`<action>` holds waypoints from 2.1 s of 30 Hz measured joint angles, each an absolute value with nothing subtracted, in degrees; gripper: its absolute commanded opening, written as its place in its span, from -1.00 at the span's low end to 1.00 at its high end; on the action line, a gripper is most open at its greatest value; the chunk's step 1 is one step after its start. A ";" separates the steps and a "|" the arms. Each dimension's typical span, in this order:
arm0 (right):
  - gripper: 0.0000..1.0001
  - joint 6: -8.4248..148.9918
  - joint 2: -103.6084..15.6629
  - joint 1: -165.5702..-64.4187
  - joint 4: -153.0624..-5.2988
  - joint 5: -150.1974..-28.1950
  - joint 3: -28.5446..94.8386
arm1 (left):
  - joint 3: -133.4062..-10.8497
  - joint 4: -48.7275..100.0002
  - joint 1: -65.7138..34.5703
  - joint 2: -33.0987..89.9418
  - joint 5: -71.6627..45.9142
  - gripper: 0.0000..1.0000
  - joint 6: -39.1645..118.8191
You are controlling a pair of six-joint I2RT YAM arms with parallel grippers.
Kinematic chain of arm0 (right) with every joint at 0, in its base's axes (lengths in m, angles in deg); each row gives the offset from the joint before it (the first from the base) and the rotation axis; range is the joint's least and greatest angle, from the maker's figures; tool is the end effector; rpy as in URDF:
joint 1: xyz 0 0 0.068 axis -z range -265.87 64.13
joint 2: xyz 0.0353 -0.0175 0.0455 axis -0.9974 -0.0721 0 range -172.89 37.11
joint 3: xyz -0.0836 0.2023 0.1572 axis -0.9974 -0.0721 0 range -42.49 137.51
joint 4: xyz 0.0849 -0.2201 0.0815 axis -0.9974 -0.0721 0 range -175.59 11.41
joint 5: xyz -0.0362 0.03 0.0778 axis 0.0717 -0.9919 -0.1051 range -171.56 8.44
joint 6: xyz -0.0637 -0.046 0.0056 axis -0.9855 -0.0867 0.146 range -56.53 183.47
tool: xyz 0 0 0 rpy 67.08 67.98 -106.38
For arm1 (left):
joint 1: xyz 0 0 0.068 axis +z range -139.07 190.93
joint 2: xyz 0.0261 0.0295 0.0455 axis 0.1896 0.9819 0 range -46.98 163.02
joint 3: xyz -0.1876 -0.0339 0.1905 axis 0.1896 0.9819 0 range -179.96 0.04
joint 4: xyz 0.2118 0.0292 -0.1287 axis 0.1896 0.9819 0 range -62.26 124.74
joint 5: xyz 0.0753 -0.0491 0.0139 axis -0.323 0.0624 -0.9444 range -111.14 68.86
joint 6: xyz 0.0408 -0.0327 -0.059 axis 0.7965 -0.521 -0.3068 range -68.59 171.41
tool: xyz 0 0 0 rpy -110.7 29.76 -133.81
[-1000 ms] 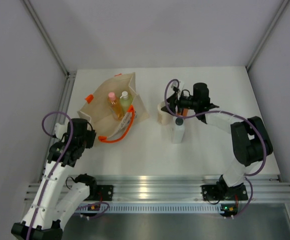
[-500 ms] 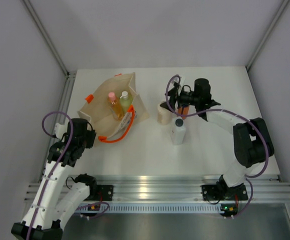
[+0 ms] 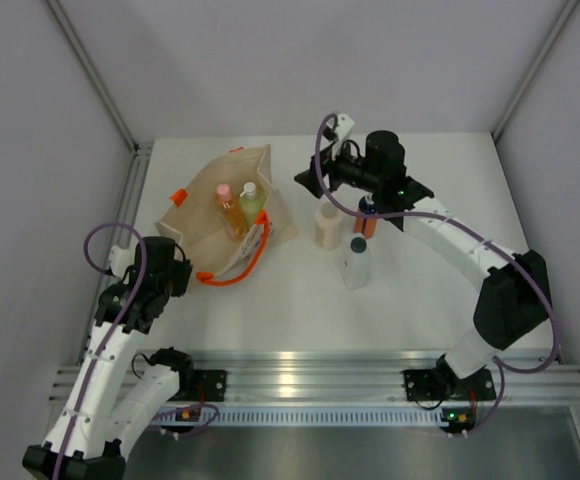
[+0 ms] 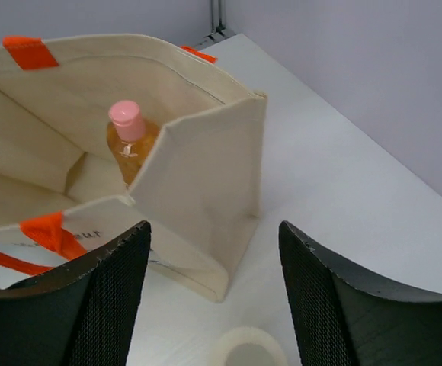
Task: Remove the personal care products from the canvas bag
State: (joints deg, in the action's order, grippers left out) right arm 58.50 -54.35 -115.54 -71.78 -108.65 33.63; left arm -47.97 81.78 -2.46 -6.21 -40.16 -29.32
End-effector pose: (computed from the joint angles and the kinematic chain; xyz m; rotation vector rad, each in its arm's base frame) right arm 0.3316 0.2244 0.3505 -0.8531 1.5363 0.7219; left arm 0.1413 -0.0110 0.2719 -1.4412 1.8806 -0.4152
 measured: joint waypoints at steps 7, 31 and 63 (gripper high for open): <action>0.29 66.78 -54.59 -127.67 -82.29 -97.19 44.58 | -47.97 81.78 -2.46 -6.21 -40.18 -1.00 -29.15; 0.27 73.60 -83.73 -139.45 -102.84 -74.35 81.39 | -47.97 81.76 -2.46 -6.25 -40.03 -1.00 -28.38; -0.14 66.43 -98.33 -139.71 -100.26 -75.64 89.32 | -47.97 81.78 -2.46 -6.76 -40.23 -1.00 -27.90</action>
